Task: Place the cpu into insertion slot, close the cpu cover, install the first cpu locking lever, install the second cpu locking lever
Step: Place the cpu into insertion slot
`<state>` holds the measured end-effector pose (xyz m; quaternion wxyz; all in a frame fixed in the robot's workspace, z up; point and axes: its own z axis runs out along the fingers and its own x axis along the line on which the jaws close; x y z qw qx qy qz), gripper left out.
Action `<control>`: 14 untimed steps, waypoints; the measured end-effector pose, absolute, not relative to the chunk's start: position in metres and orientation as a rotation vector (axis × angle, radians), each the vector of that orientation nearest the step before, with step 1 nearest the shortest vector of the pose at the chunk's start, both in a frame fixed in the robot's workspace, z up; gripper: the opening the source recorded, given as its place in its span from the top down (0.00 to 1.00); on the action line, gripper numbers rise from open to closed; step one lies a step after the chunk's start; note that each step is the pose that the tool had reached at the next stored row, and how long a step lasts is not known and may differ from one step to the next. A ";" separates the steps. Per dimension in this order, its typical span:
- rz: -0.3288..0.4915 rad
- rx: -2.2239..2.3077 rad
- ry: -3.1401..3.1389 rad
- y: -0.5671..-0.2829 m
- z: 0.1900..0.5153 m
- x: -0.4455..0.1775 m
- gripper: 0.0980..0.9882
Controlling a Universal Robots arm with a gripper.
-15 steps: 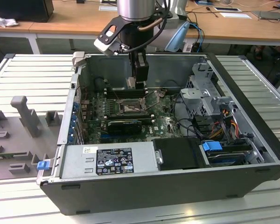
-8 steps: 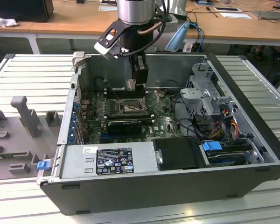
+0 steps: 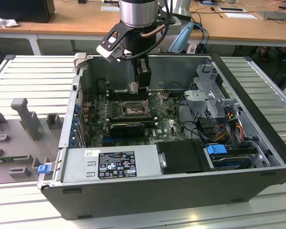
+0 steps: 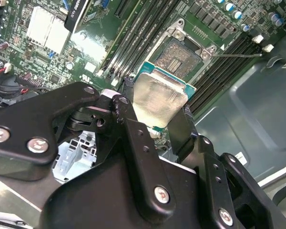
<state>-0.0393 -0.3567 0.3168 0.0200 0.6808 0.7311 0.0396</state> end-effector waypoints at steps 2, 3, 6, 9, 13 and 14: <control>0.123 2.112 2.268 -0.357 0.315 -0.039 0.52; 0.123 2.113 2.267 -0.357 0.314 -0.039 0.52; 0.123 2.113 2.267 -0.357 0.312 -0.039 0.52; 0.123 2.115 2.265 -0.356 0.310 -0.039 0.52; 0.123 2.127 2.253 -0.353 0.304 -0.039 0.52; 0.123 2.129 2.252 -0.353 0.302 -0.039 0.52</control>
